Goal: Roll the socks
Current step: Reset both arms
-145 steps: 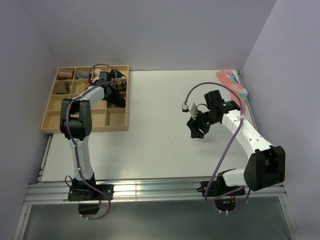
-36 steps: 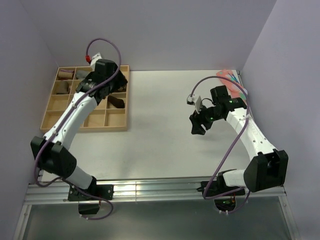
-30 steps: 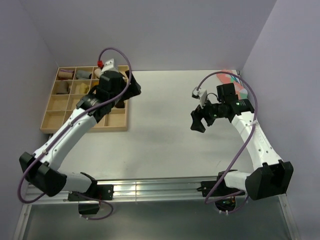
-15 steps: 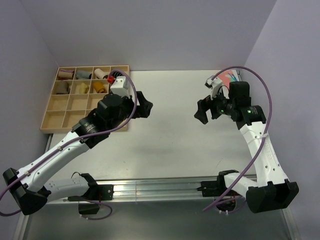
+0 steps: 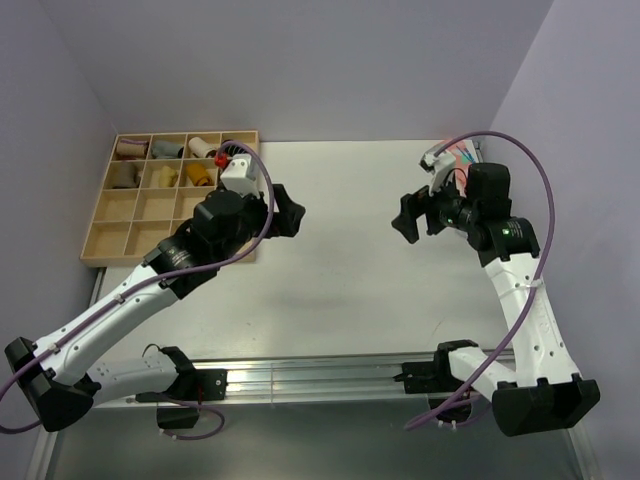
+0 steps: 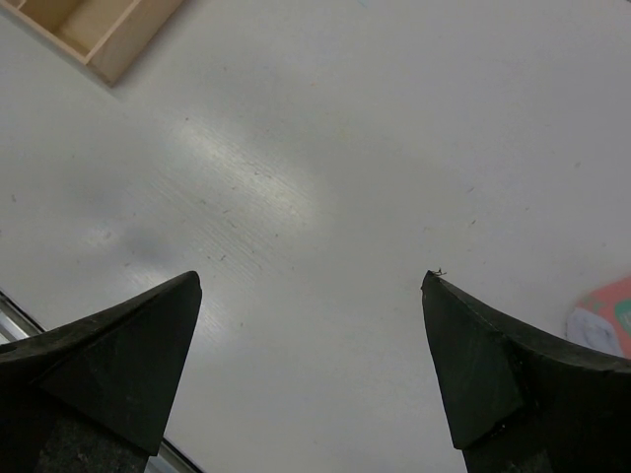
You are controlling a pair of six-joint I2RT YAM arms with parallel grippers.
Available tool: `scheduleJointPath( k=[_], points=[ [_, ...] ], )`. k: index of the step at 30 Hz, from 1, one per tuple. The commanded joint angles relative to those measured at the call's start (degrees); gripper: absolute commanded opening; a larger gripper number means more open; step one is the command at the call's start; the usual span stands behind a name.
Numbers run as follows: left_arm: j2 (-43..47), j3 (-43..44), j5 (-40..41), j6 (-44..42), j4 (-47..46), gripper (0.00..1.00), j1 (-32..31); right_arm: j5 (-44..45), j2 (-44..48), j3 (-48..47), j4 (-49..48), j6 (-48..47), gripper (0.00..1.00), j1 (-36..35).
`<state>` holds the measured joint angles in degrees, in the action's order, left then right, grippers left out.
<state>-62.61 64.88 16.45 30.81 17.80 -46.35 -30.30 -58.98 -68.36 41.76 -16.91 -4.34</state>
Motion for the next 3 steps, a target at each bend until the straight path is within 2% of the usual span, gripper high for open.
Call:
scheduleJointPath(
  k=[1,3],
  points=[
    [0.03,0.42,0.78,-1.19,-2.33,0.99,-0.32,-0.02,0.71,-1.52,-1.86,0.47,1.0,0.56],
    [-0.14,0.42,0.43,-1.28,-2.33,0.99,-0.41,-0.19,1.14,-1.25,-2.2,0.38,1.0,0.73]
  ],
)
